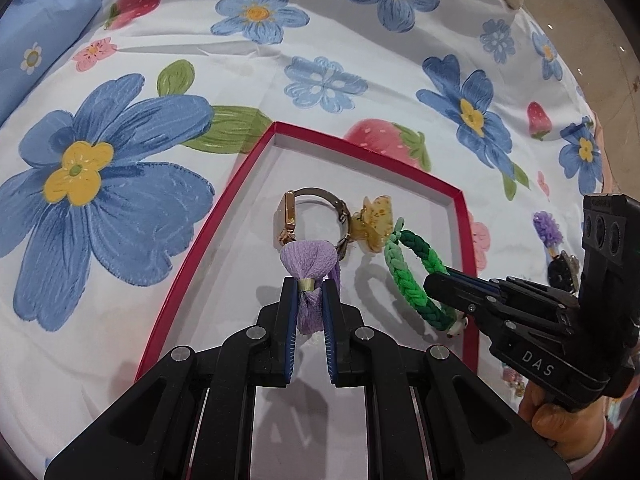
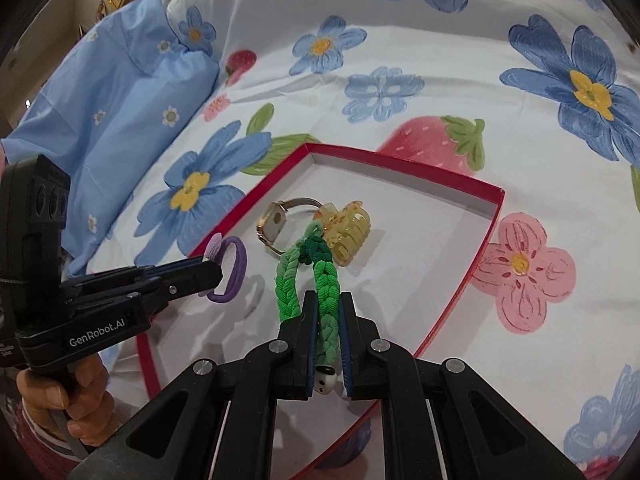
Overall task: Organize jewelry
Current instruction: 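Carry the bow tie with the left tool while the right tool carries the braided tie into the tray, then open the left tool to release the bow tie while the right tool releases the braided tie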
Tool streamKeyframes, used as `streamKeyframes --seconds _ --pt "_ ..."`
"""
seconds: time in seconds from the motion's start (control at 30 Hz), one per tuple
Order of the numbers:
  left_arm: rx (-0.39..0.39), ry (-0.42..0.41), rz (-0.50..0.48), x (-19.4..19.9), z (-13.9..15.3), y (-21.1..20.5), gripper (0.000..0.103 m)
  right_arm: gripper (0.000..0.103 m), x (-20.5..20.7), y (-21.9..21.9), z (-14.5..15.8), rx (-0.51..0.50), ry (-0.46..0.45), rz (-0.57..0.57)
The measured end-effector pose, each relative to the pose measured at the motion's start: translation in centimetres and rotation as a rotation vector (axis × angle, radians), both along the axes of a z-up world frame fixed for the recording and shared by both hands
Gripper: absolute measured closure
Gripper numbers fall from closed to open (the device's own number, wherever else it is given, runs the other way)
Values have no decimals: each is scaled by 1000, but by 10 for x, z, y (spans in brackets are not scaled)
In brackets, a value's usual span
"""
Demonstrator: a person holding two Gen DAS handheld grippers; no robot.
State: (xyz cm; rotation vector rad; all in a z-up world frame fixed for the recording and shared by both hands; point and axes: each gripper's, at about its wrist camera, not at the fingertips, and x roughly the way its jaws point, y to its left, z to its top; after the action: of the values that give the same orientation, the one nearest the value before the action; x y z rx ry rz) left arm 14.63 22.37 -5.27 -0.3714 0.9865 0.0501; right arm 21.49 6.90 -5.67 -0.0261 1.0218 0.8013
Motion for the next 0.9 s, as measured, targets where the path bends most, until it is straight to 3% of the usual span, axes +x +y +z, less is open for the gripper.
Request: streamKeyframes --seconds 0.53,0.7,0.77,0.9 --pt "3 68 23 11 -23 4 90 89 3 12 -13 -74 -5 41" --pt "11 62 29 8 -20 3 82 87 4 11 -13 -59 9 41" --pt "13 63 31 7 -18 3 73 82 3 10 -12 -45 14 42" --pt "17 59 37 4 -15 4 72 81 0 9 -8 -38 6 44"
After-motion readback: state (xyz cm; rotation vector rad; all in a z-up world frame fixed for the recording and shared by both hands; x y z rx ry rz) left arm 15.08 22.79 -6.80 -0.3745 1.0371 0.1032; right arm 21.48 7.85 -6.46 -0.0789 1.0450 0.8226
